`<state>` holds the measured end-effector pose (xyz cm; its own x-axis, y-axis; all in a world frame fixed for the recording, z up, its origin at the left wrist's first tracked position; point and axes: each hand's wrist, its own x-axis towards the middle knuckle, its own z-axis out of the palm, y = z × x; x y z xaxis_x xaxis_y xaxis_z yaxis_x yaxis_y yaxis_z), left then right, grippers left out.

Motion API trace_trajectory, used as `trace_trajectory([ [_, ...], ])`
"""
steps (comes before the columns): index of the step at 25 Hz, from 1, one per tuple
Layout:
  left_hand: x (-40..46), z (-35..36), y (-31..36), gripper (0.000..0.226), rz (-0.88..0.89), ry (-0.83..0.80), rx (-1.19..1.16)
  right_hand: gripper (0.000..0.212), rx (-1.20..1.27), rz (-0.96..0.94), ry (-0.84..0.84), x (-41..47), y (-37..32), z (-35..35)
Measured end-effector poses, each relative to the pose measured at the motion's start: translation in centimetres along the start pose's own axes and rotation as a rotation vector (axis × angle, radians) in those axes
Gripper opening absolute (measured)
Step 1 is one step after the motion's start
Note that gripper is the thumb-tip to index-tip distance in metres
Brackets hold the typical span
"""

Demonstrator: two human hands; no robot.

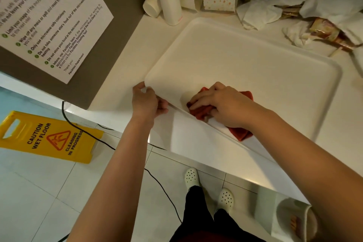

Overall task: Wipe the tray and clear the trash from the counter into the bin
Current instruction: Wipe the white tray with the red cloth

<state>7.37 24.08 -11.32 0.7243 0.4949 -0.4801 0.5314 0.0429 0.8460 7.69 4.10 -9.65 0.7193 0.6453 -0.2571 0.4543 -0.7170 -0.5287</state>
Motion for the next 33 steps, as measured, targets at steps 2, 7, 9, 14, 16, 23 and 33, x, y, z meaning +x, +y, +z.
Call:
trace_trajectory([
  [2,0.3,0.1,-0.1,0.027,-0.003,0.009,-0.003,0.054,-0.035,0.001,0.003,-1.2,0.4,-0.1],
  [7,0.8,0.2,-0.6,0.035,-0.004,0.040,0.011,0.050,-0.127,0.051,-0.026,-4.2,0.8,-0.7],
  [9,0.6,0.1,-0.9,0.037,-0.001,0.032,0.010,0.049,-0.154,0.078,-0.027,-6.1,1.0,-0.9],
  [14,0.0,0.1,-1.3,0.035,0.011,0.037,-0.017,0.043,-0.186,0.163,-0.079,-8.5,1.2,-1.1],
  [16,-0.2,0.1,-1.2,0.034,0.020,0.027,-0.015,0.040,-0.189,0.217,-0.054,-9.1,1.2,-1.3],
  [23,-1.0,-0.2,-1.1,0.038,0.015,-0.001,-0.057,0.031,-0.199,0.511,0.346,-9.7,2.4,-0.6],
  [33,-7.9,2.1,1.9,0.044,0.408,0.058,0.334,0.022,0.502,0.400,0.762,-9.9,0.8,-3.8],
])
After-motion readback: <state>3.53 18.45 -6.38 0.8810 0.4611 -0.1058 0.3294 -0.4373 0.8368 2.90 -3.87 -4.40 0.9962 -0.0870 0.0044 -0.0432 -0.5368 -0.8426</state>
